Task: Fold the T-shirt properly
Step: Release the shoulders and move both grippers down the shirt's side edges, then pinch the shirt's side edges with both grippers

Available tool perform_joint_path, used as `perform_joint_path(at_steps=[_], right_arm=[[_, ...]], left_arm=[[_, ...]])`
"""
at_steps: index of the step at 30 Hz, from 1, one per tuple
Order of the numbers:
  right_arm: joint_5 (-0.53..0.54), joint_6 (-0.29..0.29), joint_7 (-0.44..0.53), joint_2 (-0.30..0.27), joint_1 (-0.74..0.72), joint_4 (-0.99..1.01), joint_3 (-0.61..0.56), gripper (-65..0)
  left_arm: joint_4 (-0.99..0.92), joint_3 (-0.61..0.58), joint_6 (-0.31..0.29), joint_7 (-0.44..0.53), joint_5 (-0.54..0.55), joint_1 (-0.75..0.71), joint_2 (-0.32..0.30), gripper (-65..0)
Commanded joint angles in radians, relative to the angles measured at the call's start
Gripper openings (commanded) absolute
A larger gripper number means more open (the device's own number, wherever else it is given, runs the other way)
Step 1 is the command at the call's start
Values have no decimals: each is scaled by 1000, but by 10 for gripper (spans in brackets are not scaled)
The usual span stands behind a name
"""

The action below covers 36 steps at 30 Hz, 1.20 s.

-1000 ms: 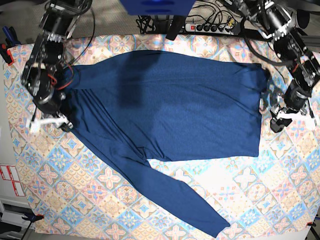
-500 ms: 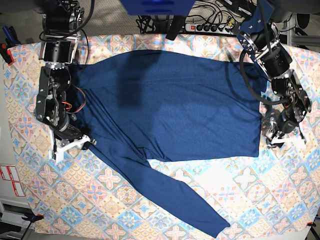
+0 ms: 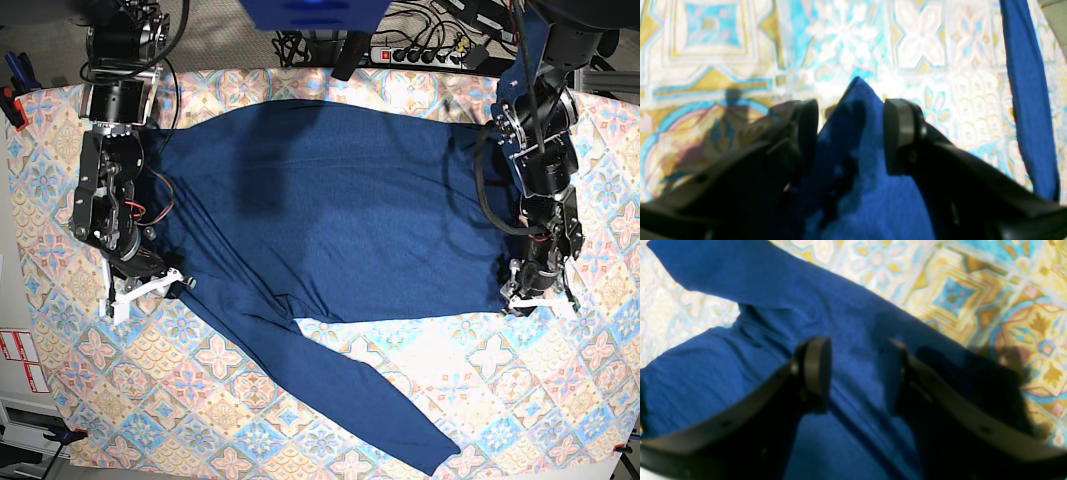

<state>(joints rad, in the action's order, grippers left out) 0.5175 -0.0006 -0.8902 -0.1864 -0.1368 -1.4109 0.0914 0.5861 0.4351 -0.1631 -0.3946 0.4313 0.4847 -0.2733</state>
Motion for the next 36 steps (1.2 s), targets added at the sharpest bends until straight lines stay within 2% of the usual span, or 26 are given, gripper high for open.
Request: perform_joint_path(at_steps=[1,7,11,23,25,29,32,36], right_arm=[[5,6,15,-12,-13,-29,3,-403],[7,6,12,-12,6,-48,5,-403],[7,6,12,-12,9,-48,5,-403],[7,6,10,-12,9,-49,5,-403],[7,6,10,-12,9,-49,5,-403],[7,6,13,-12,7,-46,5,-403],[7,6,13,-12,7,-46,3,-403],[7,6,15,-12,4,-43,3,-403]], left_arm=[[-19,-2,-10,50,8,35,-16,-343],[-71,-2,-8,69,-28,55,-5,-341],[-107,-2,-8,115,-55,52,12,-344],[-156,-2,-14,108,-67,-4,53,-348],[-154,-2,-16,105,-67,-17,56,-381],[-153,-2,-17,46,-61,-22,58,-524],[-153,-2,-17,44,-59,-24,58,-650],[-153,-2,-17,39,-62,-24,58,-650]])
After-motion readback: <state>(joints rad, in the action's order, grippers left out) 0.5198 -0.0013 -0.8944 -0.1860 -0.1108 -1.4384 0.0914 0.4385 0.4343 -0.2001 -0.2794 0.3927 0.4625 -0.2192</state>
